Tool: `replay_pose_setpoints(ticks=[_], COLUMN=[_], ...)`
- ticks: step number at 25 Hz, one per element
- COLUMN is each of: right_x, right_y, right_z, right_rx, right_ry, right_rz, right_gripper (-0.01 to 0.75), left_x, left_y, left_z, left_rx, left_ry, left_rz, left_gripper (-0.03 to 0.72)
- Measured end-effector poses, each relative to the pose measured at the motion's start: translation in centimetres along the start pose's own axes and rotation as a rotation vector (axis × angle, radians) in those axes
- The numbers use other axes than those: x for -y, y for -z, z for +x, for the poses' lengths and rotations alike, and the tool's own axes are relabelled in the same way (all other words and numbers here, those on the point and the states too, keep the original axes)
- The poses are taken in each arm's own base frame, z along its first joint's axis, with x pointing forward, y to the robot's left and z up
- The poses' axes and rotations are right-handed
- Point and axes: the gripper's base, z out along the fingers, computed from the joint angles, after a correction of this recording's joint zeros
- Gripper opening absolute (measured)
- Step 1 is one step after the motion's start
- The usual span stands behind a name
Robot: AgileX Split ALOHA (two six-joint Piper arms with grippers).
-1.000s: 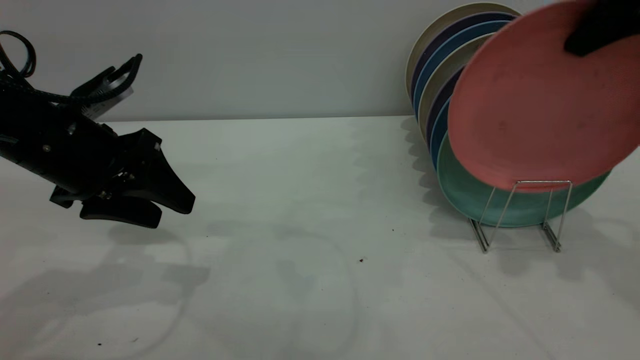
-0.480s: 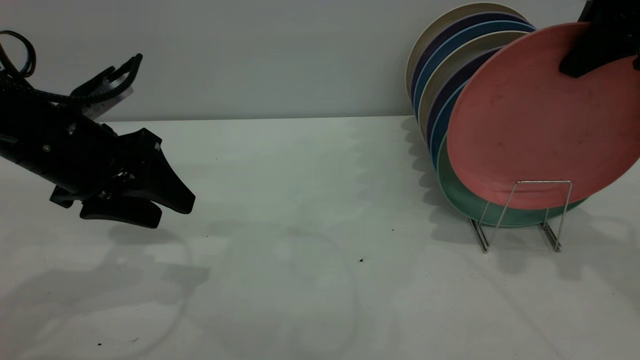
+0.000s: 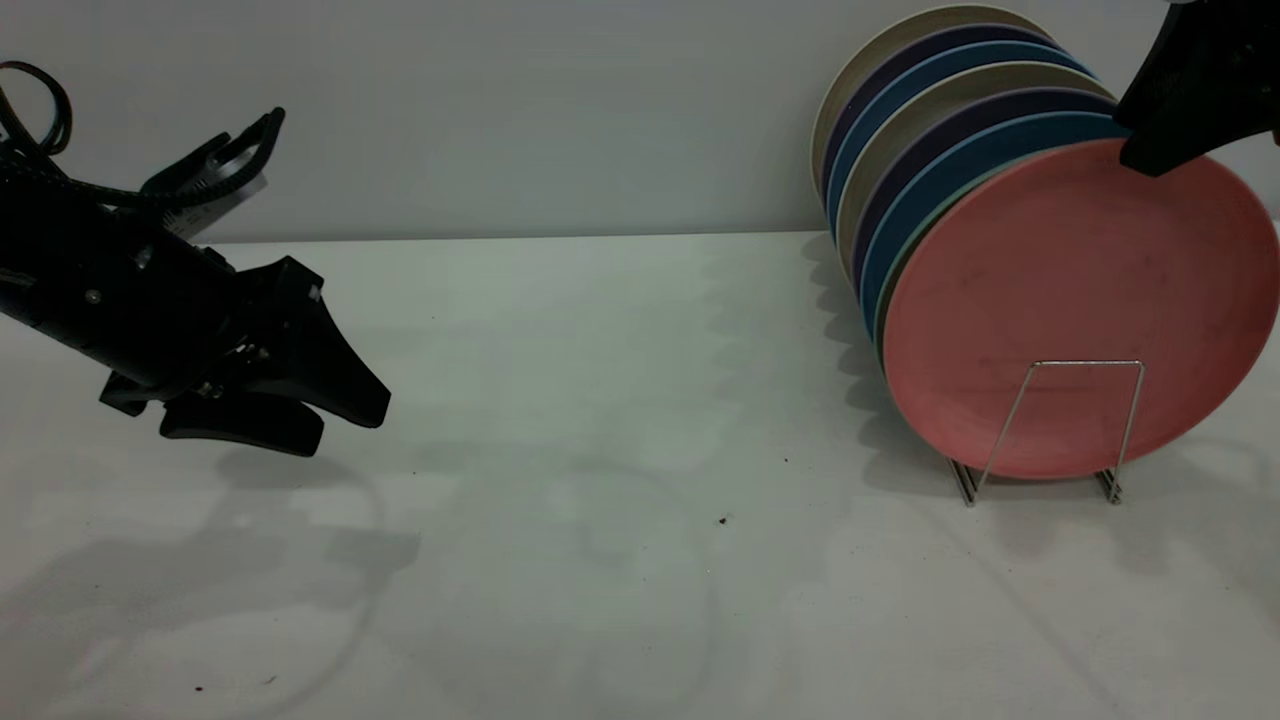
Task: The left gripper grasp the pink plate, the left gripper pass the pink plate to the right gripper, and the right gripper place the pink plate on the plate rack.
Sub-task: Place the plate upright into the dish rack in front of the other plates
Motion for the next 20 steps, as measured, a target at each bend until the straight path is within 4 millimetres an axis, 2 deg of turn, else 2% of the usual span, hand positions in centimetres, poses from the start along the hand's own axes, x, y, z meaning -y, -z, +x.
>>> replay_pose_setpoints(ticks=[8,12,14,17,19,20], right_x=[-0.8,-0.9,-0.8,-0.6,-0.6,-0.8], right_y=[0.0,0.9,1.9,3.8,4.4,4.4], right_z=[-0.1,-0.2,-0.5,-1.3,-1.5,-1.3], right_rx=[0.006,-0.020,-0.022,0.005,-0.001,-0.024], right_ry=[-0.080,-0.196,-0.342,-0.725,-0.997,-1.076], right_rz=[-0.088,-0.094,-0.074,-0.037,-0.037,-0.045], right_gripper=[0.267,0.275,0.290,0.320,0.339,0.344], left_x=[0.0,-1.0,-1.3,-1.2,-0.8,-0.6], left_y=[0.0,1.2,2.5,5.1,7.0,8.0], left_z=[0.0,-0.2,-0.5,-1.3,-1.7,-1.8], left_rx=[0.001,0.020,0.025,0.019,-0.014,-0.031], left_ry=[0.005,0.030,0.032,-0.008,-0.028,-0.012], left_rz=[0.000,-0.019,-0.053,-0.141,-0.230,-0.270], left_gripper=[0.565,0.565,0.565,0.565,0.565,0.565])
